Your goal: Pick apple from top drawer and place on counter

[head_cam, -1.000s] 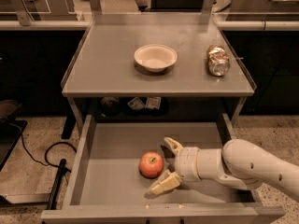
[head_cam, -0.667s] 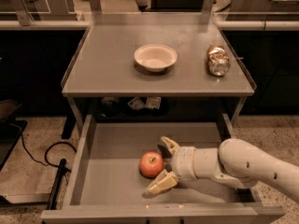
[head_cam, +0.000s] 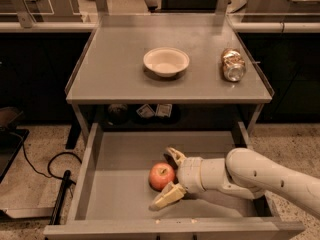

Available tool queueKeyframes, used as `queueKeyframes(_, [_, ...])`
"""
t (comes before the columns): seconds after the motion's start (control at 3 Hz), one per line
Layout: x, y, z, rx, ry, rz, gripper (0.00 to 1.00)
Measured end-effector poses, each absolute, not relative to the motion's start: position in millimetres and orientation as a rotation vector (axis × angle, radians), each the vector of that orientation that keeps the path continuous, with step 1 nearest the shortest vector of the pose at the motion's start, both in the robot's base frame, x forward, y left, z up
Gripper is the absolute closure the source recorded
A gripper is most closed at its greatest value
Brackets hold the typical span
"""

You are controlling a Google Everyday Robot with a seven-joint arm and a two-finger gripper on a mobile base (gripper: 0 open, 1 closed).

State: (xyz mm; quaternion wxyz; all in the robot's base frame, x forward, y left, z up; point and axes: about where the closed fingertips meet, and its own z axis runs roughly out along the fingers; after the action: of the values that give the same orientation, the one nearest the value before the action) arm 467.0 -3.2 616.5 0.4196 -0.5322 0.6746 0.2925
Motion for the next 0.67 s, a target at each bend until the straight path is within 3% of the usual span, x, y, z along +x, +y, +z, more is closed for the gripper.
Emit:
queueKeyframes(0.33, [467.0, -3.2, 616.5, -1.334, 1.691, 0.733, 0.18])
queueKeyframes(0.67, [466.9, -3.2, 616.5, -1.334, 1.691, 0.733, 0.43])
